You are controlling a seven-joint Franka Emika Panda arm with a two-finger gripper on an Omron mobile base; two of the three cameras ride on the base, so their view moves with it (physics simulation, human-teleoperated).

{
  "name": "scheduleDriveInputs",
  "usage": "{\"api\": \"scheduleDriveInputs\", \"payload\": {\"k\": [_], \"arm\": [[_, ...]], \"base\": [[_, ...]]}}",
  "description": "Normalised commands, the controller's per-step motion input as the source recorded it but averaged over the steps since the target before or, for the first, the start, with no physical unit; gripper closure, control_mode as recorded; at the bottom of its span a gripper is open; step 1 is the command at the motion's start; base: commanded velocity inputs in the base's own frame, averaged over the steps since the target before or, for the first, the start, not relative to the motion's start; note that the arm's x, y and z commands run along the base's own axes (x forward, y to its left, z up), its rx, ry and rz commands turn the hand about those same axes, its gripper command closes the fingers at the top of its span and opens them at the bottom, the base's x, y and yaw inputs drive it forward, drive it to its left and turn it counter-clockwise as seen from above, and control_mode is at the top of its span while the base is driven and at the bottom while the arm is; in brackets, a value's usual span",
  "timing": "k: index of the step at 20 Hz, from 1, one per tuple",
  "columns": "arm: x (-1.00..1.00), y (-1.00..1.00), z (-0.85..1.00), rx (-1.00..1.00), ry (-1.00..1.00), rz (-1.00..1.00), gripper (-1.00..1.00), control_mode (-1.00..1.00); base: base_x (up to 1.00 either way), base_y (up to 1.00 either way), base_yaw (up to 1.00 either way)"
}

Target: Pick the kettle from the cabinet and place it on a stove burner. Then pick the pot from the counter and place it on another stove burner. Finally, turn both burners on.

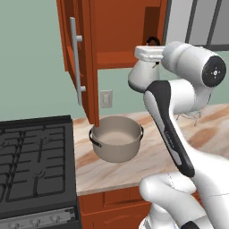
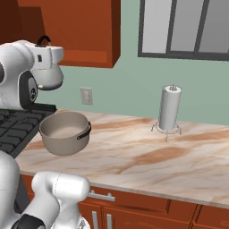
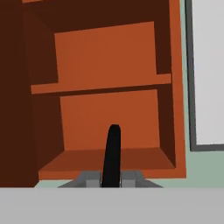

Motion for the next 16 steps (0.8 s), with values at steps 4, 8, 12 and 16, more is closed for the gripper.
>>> {"api": "scheduleDriveInputs", "payload": {"k": [4, 8, 12, 16], "arm": [[-0.6, -0.11, 0.0, 0.02, 0.0, 0.0, 1.0, -1.0], [-0.6, -0.11, 0.0, 0.02, 0.0, 0.0, 1.0, -1.0], [-0.58, -0.07, 0.0, 0.0, 0.0, 0.0, 1.0, -1.0], [-0.56, -0.05, 0.0, 0.0, 0.0, 0.0, 1.0, -1.0]], "base": [[0.0, 0.0, 0.0], [0.0, 0.0, 0.0], [0.0, 0.0, 0.0], [0.0, 0.0, 0.0]]}}
